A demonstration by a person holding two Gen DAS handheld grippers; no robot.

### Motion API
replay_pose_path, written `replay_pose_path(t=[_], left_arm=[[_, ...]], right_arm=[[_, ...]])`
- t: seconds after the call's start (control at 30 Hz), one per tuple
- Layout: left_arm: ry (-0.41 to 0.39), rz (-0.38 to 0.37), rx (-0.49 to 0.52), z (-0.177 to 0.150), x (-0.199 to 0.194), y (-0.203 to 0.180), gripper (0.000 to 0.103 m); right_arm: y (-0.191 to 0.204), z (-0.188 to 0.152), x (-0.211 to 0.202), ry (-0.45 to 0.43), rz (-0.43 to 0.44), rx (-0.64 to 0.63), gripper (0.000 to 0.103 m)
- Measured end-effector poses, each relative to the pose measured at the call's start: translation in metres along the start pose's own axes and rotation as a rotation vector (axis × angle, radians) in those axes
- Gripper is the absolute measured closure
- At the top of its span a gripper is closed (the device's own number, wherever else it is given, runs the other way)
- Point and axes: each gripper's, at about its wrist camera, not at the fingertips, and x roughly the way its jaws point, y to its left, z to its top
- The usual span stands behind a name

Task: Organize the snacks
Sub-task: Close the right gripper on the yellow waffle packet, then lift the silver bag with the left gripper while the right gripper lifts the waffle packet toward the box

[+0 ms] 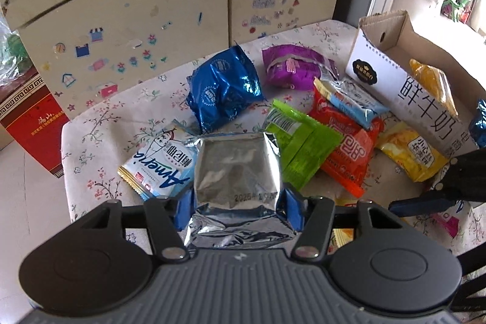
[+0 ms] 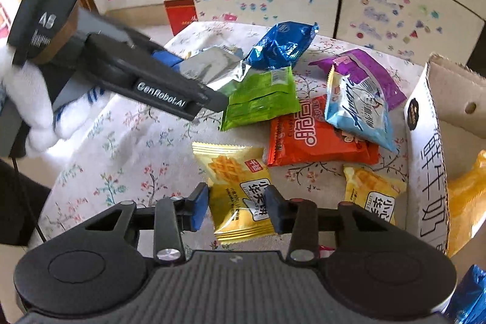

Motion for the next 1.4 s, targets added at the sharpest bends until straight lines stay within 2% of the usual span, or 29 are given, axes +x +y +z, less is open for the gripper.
replay_pose_path(t=[0.1, 0.2, 0.27, 0.33, 0.43, 0.67, 0.7, 0.73, 0.83, 0.97, 1.4], left_arm=[[-0.004, 0.006, -0.001, -0.001, -0.002, -0.002, 0.045], [-0.004, 0.001, 0.001, -0.001, -0.003, -0.004, 0.045], [0.0, -0.001, -0.003, -0.002, -0.003, -0.004, 0.045], [0.007, 0.001, -0.006, -0.003, -0.001, -0.004, 0.045], [0.014, 0.007, -0.017, -0.003, -0.001, -0.002, 0.045], [0.019, 0.003, -0.031, -0.002, -0.001, 0.0, 0.044], [0.021, 0.003, -0.033, -0.002, -0.001, 0.0, 0.044], [0.022, 0.003, -0.035, -0.002, -0.002, 0.0, 0.044], [0.017, 0.004, -0.039, -0.002, -0.004, 0.0, 0.044], [0.002, 0.011, -0.051, 0.0, -0.007, 0.0, 0.044], [-0.103, 0.042, -0.101, 0.018, -0.031, -0.003, 0.044]], right_arm=[[-0.002, 0.001, 0.001, 0.002, 0.01, 0.014, 0.059], [-0.002, -0.003, 0.006, 0.04, 0.058, 0.013, 0.058], [0.001, -0.007, 0.008, 0.039, 0.053, -0.009, 0.053], [0.005, -0.007, 0.009, 0.035, 0.046, -0.035, 0.034], [0.005, -0.005, 0.01, 0.024, 0.05, -0.031, 0.026], [0.011, -0.005, 0.03, 0.051, -0.031, -0.098, 0.028], [0.013, -0.005, 0.031, 0.041, -0.052, -0.112, 0.032], [0.015, -0.004, 0.032, 0.044, -0.062, -0.127, 0.041], [0.012, -0.002, 0.029, 0.039, -0.024, -0.1, 0.046], [0.012, -0.003, 0.025, 0.024, -0.036, -0.095, 0.049], [0.002, 0.01, -0.022, -0.137, -0.103, -0.017, 0.049]])
